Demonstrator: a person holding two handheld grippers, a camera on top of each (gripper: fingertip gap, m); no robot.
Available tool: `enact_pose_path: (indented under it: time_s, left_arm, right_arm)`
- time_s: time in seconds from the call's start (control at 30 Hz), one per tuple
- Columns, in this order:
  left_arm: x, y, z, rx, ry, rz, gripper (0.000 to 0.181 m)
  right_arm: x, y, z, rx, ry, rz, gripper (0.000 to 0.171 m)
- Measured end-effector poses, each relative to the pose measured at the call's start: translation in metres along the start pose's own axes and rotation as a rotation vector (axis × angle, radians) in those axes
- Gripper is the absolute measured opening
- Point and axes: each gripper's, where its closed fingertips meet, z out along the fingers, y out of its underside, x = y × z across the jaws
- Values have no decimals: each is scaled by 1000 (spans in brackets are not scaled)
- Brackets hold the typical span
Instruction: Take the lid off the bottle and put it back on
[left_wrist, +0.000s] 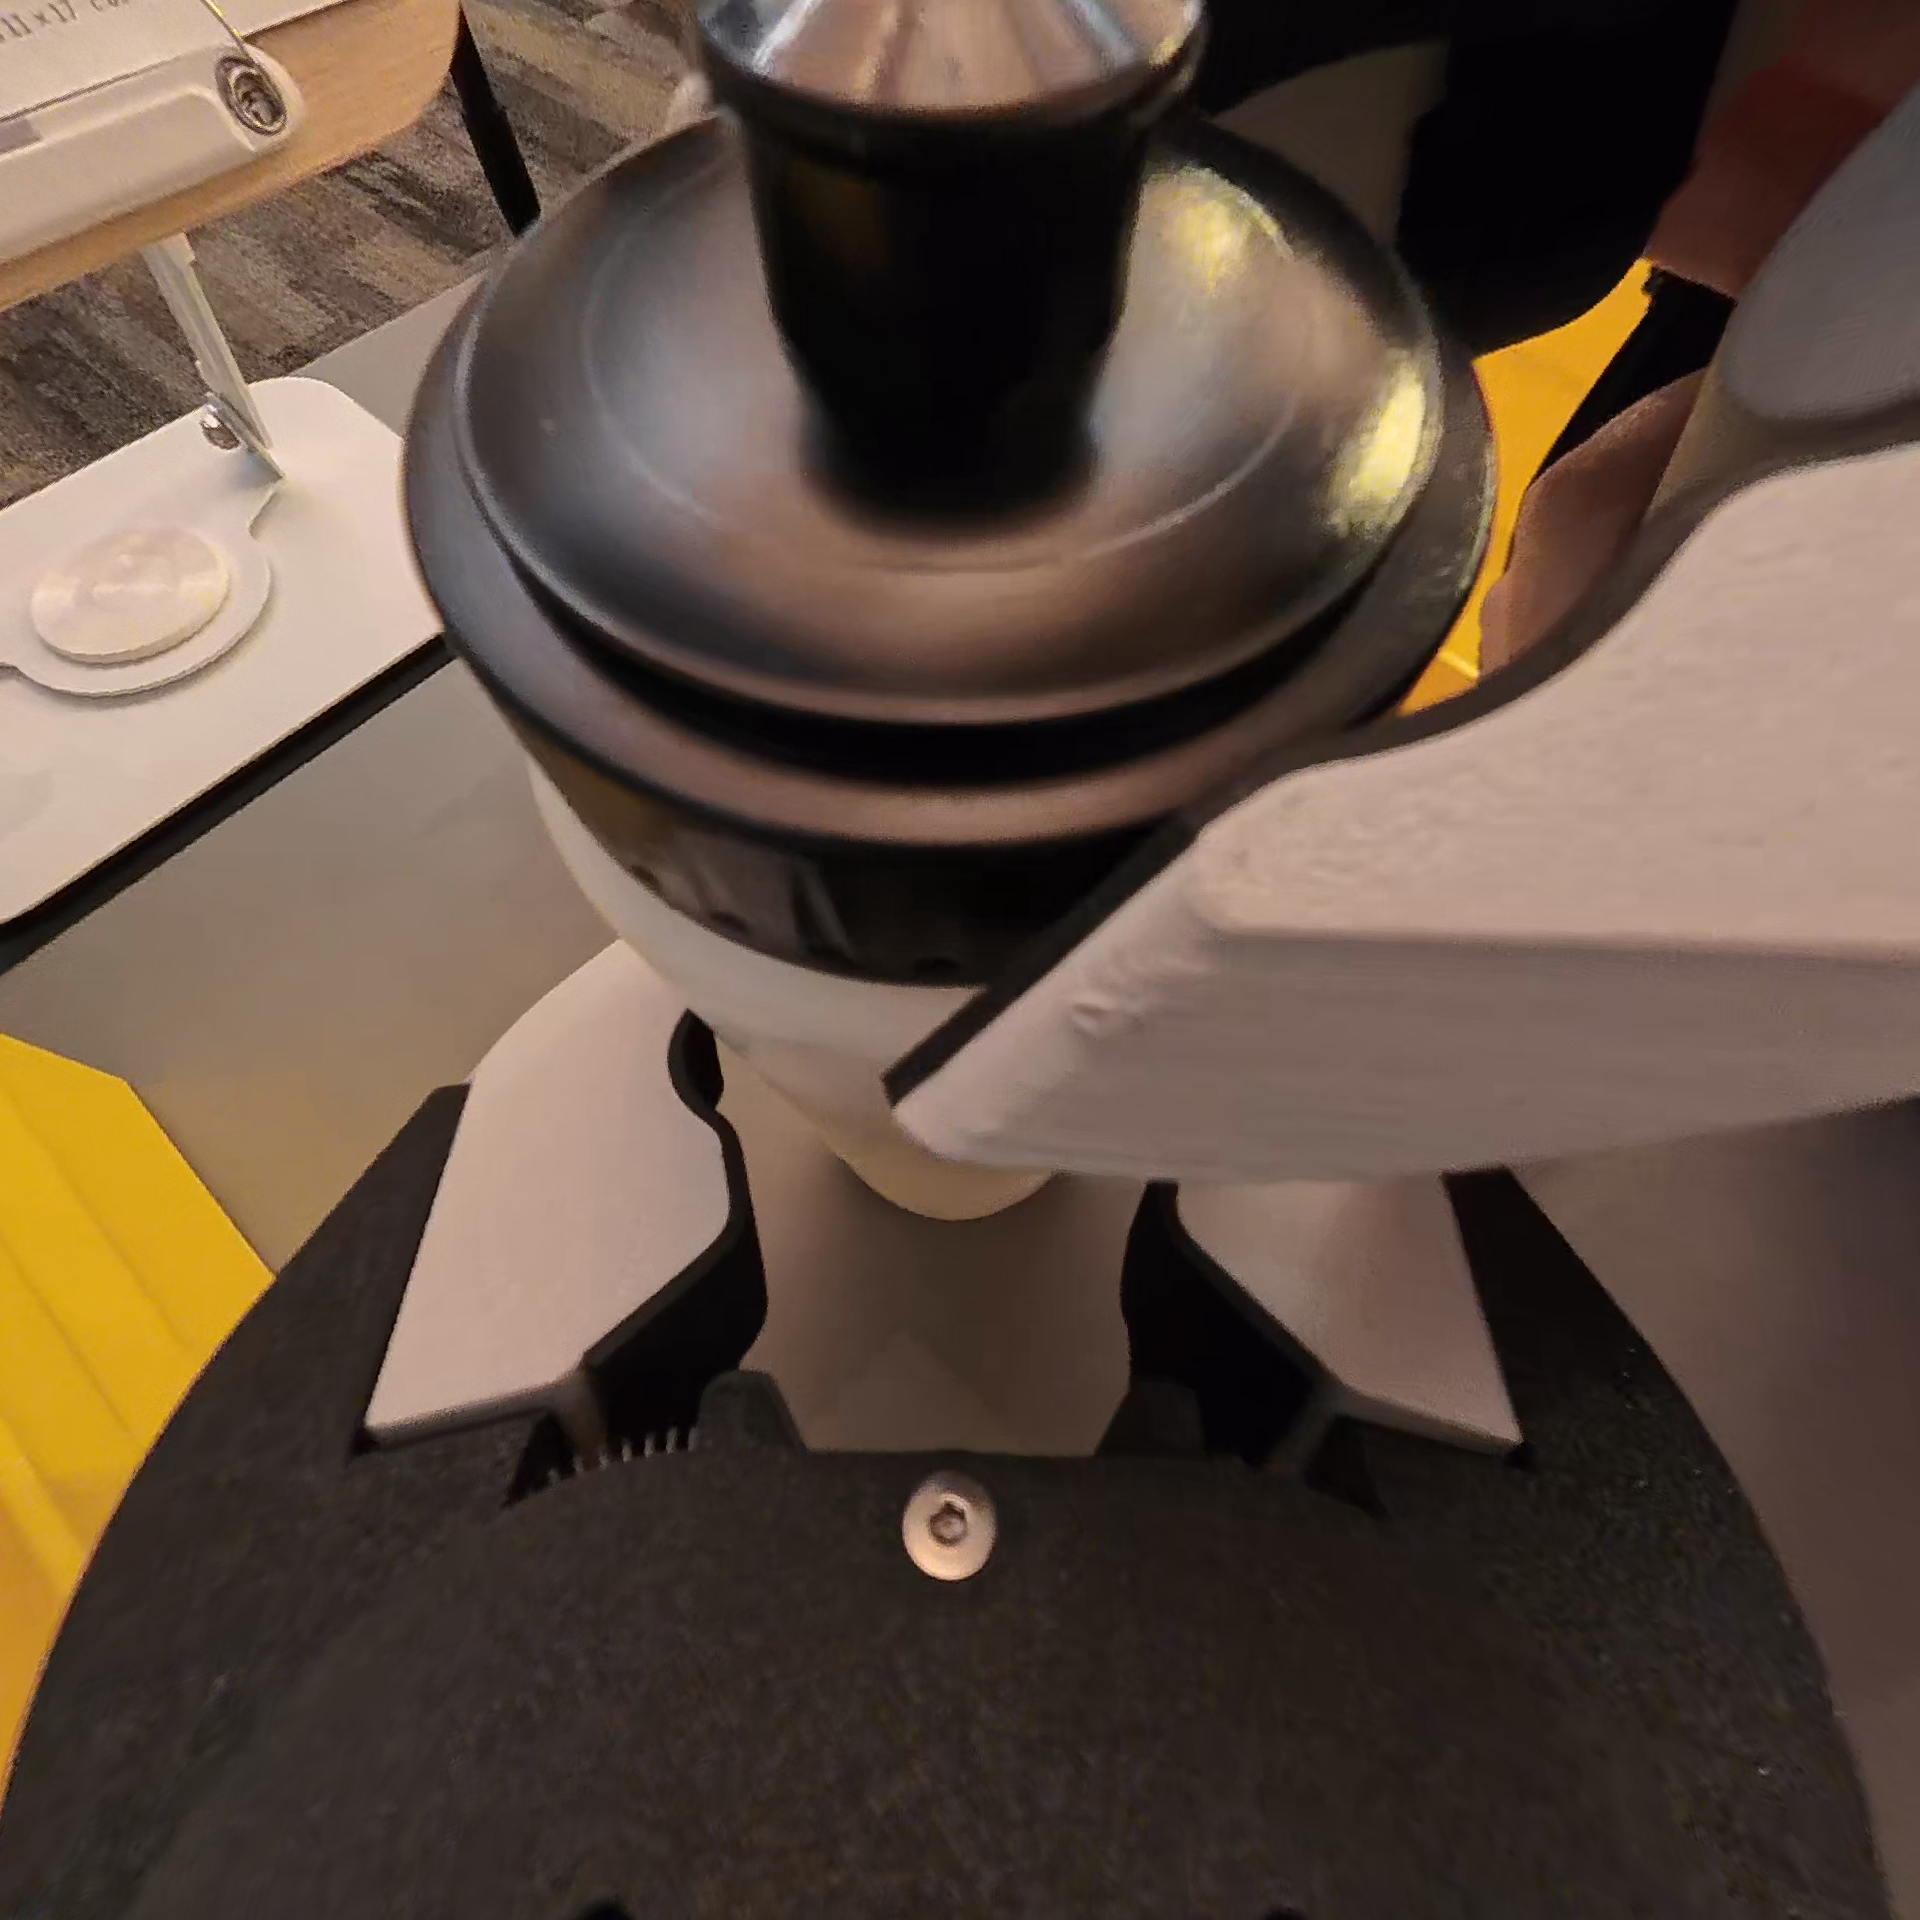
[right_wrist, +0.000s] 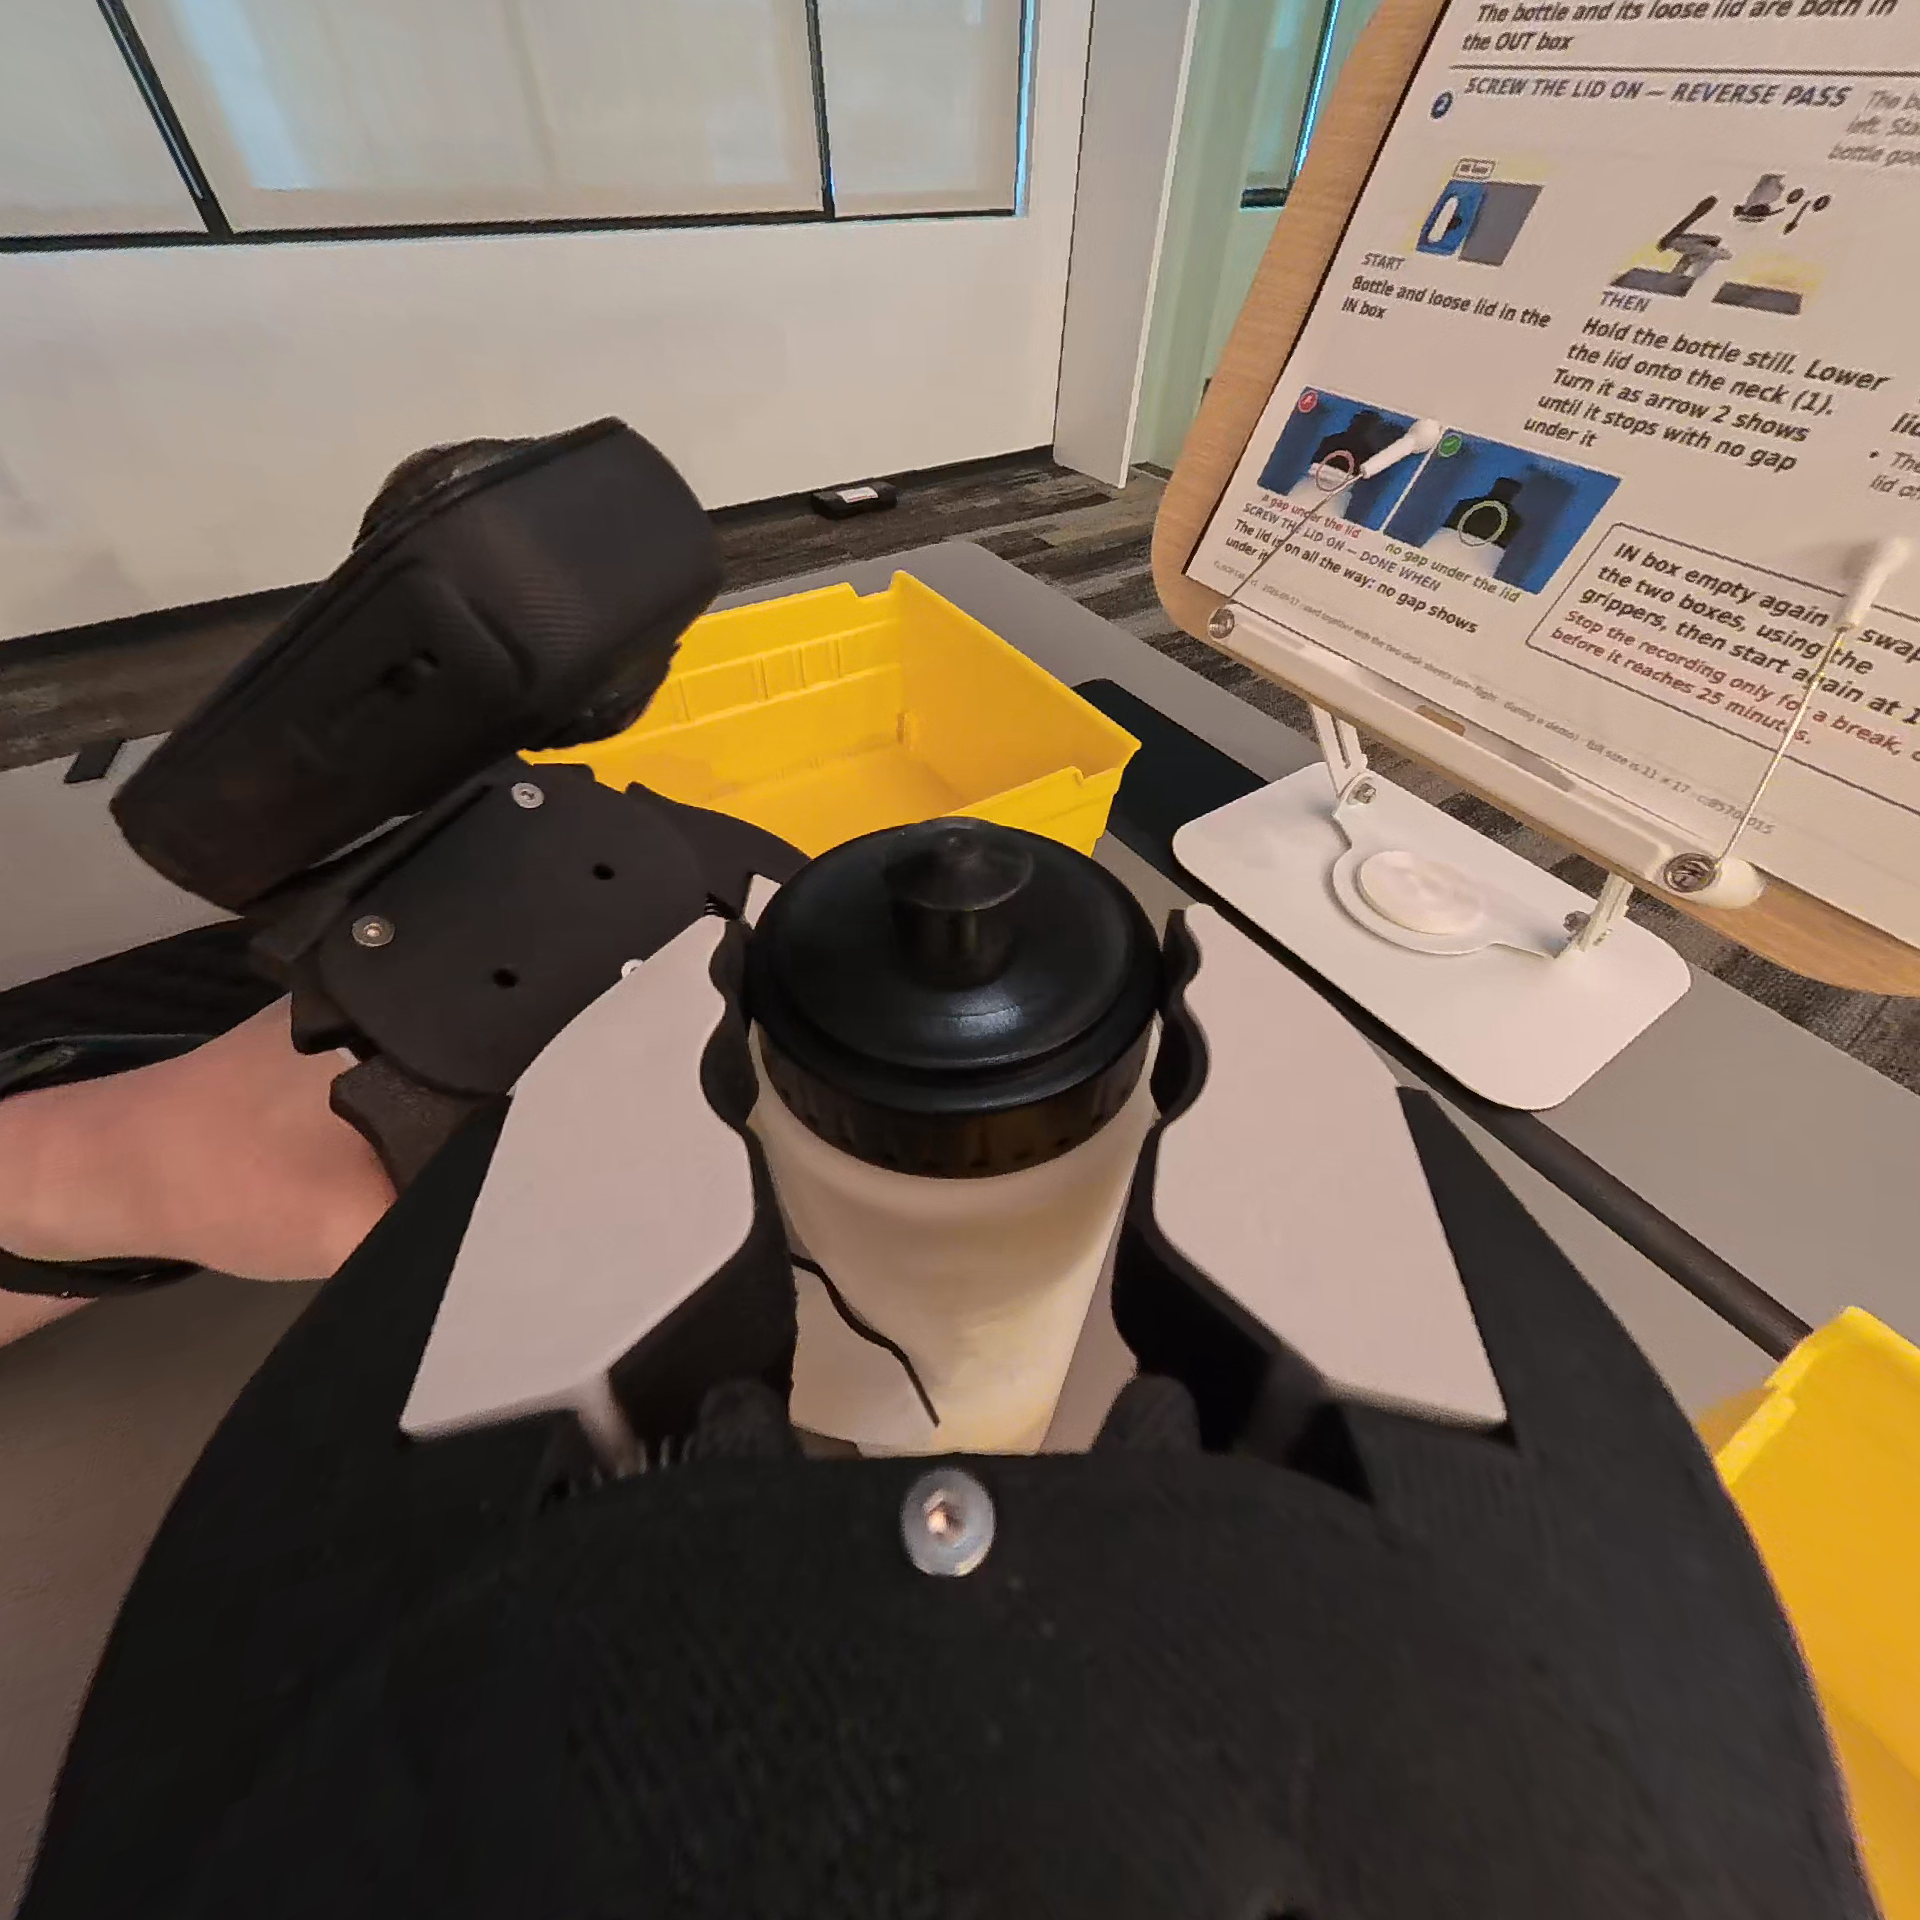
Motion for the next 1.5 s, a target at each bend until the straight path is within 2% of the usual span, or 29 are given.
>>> enact_pose_path:
  time_s: [0.17,0.23,0.33,0.43,0.63,0.77,0.9,1.17,1.5]
  left_arm:
    - [6,-7,-1,50,60,19,86]
    - [18,-13,-4,97,161,-13,86]
    - [44,-16,-5,109,374,-115,101]
    - [63,-11,-5,70,523,-159,103]
    - [51,-2,11,58,436,-89,100]
    - [42,-8,20,204,339,3,100]
    - [39,-11,24,298,284,41,101]
    - [46,-10,29,391,254,82,104]
    - [42,-6,32,344,199,57,100]
  right_arm:
    - [7,-1,-5,-26,-56,58,76]
    - [12,-3,-11,-25,-131,178,76]
    - [12,-6,-23,-29,-304,386,76]
    - [9,-4,-27,-44,-409,455,76]
    - [6,2,-21,-44,-406,301,76]
    - [-1,1,-23,-16,-415,95,76]
    - [-8,3,-24,4,-434,-21,76]
    - [-15,4,-33,-31,-465,-93,77]
    - [-15,8,-33,-59,-433,-121,77]
